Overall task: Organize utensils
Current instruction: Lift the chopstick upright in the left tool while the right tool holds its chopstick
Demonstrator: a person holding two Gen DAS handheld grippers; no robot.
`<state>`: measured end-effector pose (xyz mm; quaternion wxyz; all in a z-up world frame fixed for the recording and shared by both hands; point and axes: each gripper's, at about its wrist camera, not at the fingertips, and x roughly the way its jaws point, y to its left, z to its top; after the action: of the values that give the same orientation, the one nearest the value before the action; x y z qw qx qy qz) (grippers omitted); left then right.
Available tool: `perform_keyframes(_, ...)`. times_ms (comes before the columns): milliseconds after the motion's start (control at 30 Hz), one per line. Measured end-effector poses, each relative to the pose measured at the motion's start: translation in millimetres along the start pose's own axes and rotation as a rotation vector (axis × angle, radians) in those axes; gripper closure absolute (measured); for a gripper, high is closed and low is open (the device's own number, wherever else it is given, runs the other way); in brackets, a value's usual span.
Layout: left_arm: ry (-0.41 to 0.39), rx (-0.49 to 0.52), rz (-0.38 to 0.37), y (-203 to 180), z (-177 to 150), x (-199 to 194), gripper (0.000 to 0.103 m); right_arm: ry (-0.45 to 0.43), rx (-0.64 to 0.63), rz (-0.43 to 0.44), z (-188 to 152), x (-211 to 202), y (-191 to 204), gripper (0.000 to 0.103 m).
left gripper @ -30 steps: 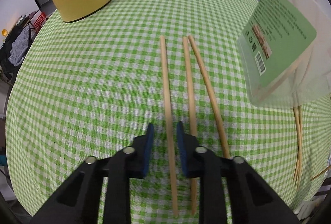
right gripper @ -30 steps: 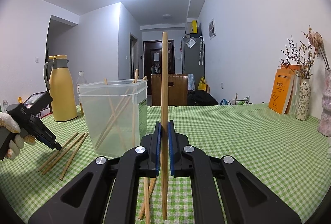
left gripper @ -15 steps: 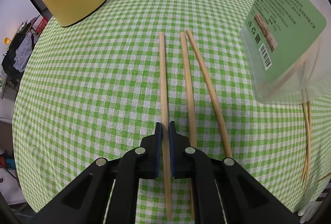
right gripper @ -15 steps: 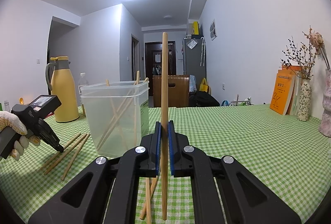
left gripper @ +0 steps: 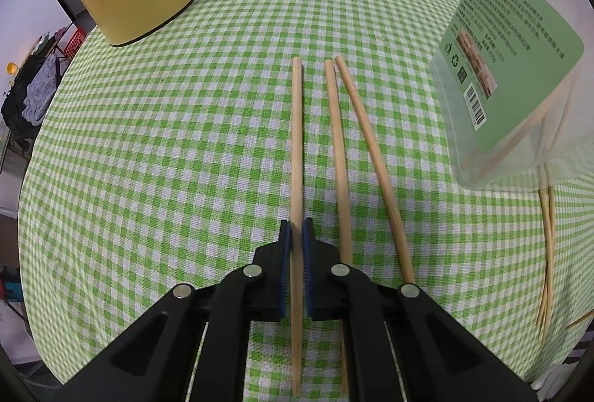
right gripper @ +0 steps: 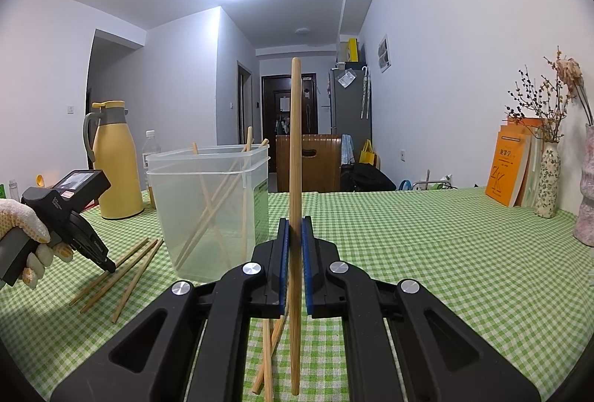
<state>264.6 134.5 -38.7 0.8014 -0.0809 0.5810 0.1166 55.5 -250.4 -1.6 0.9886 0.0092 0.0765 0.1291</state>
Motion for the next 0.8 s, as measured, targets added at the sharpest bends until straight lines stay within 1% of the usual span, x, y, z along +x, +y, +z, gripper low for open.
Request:
perform_keyframes(67,-0.025,-0.002,-0.006,2.2,-3.6,-3.4,0.099,0.001,-0.001,0.0,0.0,0.0,0.3,0.096)
perform_keyframes(133,-0.056,-0.001,0.005,3.6,-5.7,-9.8,0.099,0.001,0.0,0.0,-0.1,0.2,0.0,0.096)
perform_keyframes(267,-0.135,-0.008,0.01,7.6,-7.3,-26.8,0.099,0.002,0.0,0.001,-0.1,0.7,0.2,0.096)
perform_keyframes(367,-0.219,-0.015,0.012,11.1,-10.9,-46.0,0.099,0.0,-0.002,0.003,0.0,1.0,1.0,0.096)
perform_keyframes(467,-0.343,-0.003,0.027,11.4,-18.1,-70.4,0.099,0.005,-0.001,0.003,-0.6,2.7,1.0,0.096)
perform_keyframes(533,-0.402,0.008,0.045,10.6,-22.5,-82.0,0.099,0.007,0.001,0.002,-1.1,2.7,0.1,0.096)
perform_keyframes(567,-0.445,0.013,0.052,10.4,-26.4,-91.6,0.099,0.007,0.001,0.001,-1.2,2.8,0.2,0.096)
perform_keyframes(700,-0.565,0.009,0.055,10.1,-31.5,-118.1,0.099,0.009,-0.003,0.003,-1.1,3.4,0.5,0.096)
perform_keyframes(800,-0.649,0.006,0.041,6.5,-41.7,-137.2,0.099,0.014,-0.007,0.006,-1.3,4.1,0.9,0.096)
